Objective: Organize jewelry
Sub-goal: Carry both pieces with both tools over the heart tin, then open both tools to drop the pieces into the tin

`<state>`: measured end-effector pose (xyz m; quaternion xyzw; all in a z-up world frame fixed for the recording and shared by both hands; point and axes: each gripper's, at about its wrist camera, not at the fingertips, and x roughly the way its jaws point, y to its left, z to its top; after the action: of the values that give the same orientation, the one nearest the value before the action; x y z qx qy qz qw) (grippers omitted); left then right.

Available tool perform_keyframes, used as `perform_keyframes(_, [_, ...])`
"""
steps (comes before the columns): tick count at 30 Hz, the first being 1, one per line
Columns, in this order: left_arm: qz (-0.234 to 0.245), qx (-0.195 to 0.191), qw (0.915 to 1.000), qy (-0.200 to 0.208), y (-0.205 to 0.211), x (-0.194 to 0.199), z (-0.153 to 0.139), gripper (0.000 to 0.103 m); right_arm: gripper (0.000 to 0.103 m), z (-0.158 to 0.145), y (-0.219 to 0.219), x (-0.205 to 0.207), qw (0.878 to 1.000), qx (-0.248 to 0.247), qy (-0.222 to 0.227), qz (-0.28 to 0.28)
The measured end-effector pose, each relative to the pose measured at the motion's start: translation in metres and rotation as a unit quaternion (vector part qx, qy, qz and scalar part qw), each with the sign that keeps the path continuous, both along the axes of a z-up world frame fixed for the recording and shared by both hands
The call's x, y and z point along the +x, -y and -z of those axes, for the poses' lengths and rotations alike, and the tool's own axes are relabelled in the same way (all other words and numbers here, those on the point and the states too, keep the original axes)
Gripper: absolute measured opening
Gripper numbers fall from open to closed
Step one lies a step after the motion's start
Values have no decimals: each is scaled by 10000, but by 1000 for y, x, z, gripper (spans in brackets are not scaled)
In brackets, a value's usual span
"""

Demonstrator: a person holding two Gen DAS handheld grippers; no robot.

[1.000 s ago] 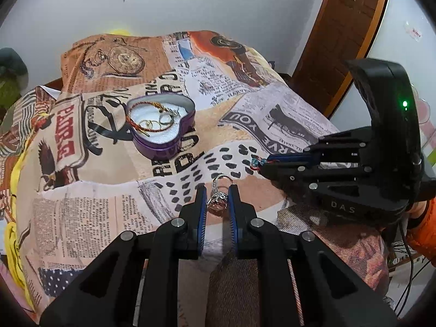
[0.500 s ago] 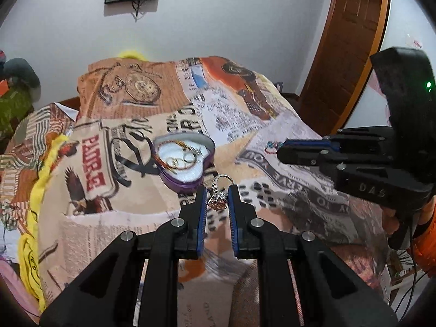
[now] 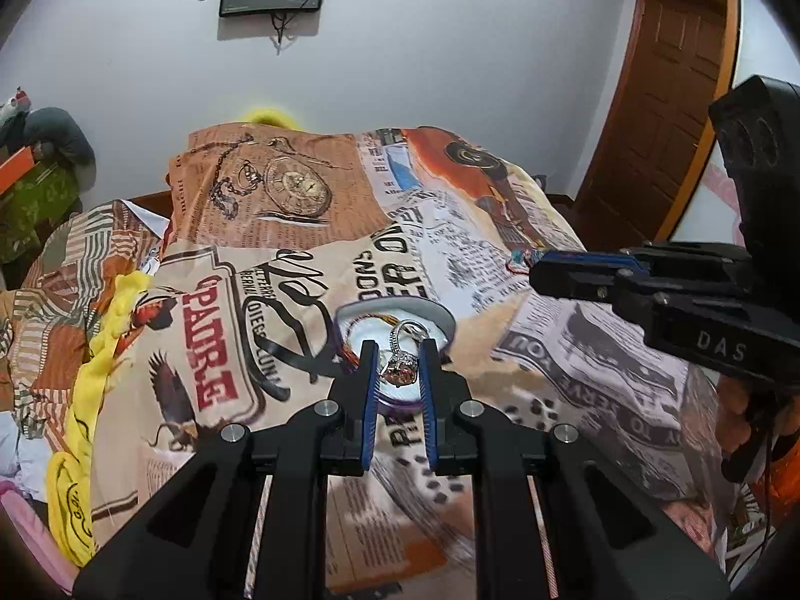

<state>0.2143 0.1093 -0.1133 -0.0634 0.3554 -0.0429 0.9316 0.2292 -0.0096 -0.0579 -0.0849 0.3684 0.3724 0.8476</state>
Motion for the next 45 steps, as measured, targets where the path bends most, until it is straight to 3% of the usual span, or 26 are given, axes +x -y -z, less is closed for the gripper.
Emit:
perform_keyframes(8, [-78,-102,9997,-195,-15,31,20,14,8,20,-21,22,9995,-98,-287,-61])
perform_keyframes(26, [157,69,9975,-692,-7,74,62,14,8,66,-48,71,9893,-270,-1430,-119])
perform_keyframes(39, [135,35,9975,-695,-8,69,55,14,11,72,-51,75,9839,-401,-1736,-157])
perform_keyframes(45, [49,56,9984,-564,-9,55,39,14,14,52,-45,61,9892,-368,-1413,-91])
